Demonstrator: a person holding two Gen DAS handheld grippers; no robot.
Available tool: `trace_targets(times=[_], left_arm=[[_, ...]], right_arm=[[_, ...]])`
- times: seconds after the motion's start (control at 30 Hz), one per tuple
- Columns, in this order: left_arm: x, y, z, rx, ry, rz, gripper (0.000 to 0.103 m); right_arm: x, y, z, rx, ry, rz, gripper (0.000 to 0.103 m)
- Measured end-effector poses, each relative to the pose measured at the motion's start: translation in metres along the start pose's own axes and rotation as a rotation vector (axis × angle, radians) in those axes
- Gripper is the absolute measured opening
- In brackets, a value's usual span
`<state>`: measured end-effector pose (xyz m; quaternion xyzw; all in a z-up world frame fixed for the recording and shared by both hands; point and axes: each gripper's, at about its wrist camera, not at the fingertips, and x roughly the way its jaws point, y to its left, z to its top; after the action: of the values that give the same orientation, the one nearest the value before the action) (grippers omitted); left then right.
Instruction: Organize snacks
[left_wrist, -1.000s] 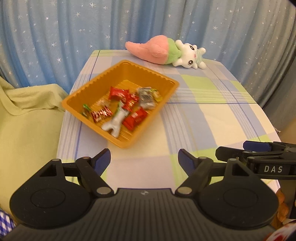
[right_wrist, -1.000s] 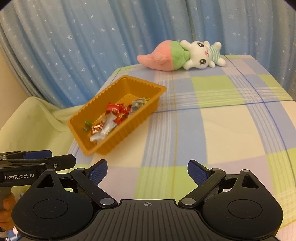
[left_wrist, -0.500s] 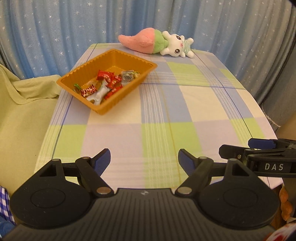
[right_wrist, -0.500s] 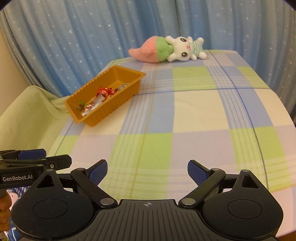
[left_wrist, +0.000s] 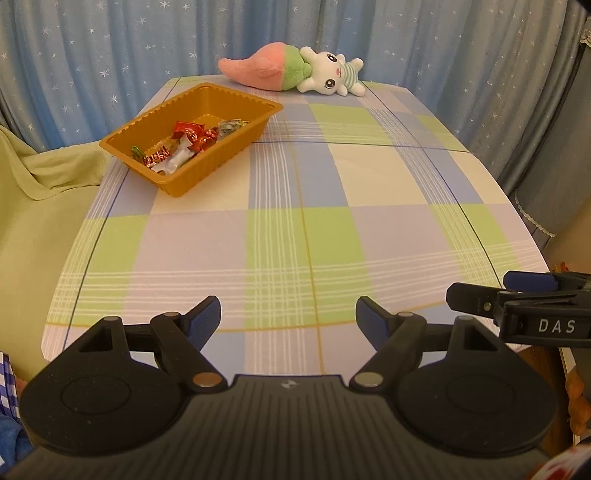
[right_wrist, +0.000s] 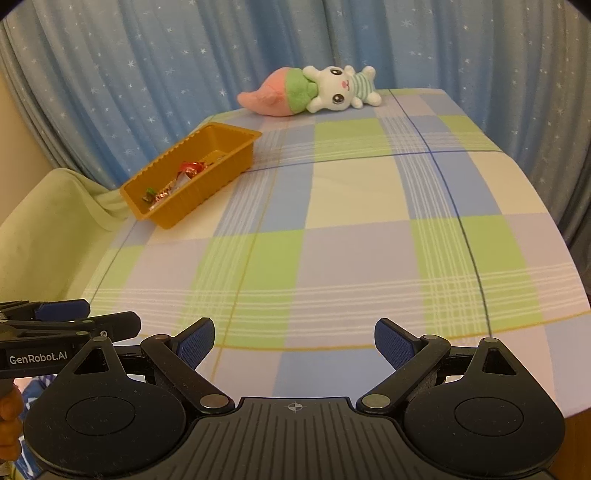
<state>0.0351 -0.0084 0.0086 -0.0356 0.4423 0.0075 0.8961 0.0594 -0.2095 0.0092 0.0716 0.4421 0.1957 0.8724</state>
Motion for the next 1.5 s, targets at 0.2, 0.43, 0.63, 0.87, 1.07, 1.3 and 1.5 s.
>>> trace_targets(times=[0.2,0.43,0.63,0.87,1.07,1.3,1.5], left_arm=[[-0.002,-0.008,-0.006,0.004,0.004,0.0,0.079],[-0.005,-0.018,-0.008,0.023,-0.001,-0.013,0.079],[-0.006,-0.023,-0.009,0.036,-0.003,-0.017,0.079],[-0.007,-0.023,-0.01,0.043,-0.005,-0.02,0.079],[-0.008,-0.023,-0.01,0.042,-0.005,-0.018,0.079],[-0.008,-0.022,-0.011,0.043,-0.005,-0.019,0.079],[-0.009,-0.021,-0.012,0.041,-0.007,-0.018,0.079]], right_arm=[[-0.004,-0.008,-0.006,0.0,0.008,-0.005,0.093],[-0.007,-0.014,-0.01,0.005,0.014,-0.011,0.093],[-0.01,-0.017,-0.013,0.013,0.01,-0.014,0.093],[-0.012,-0.017,-0.015,0.018,0.004,-0.015,0.093],[-0.013,-0.016,-0.015,0.016,0.005,-0.015,0.093],[-0.013,-0.015,-0.016,0.015,0.004,-0.015,0.093],[-0.014,-0.012,-0.017,0.013,0.003,-0.016,0.093]])
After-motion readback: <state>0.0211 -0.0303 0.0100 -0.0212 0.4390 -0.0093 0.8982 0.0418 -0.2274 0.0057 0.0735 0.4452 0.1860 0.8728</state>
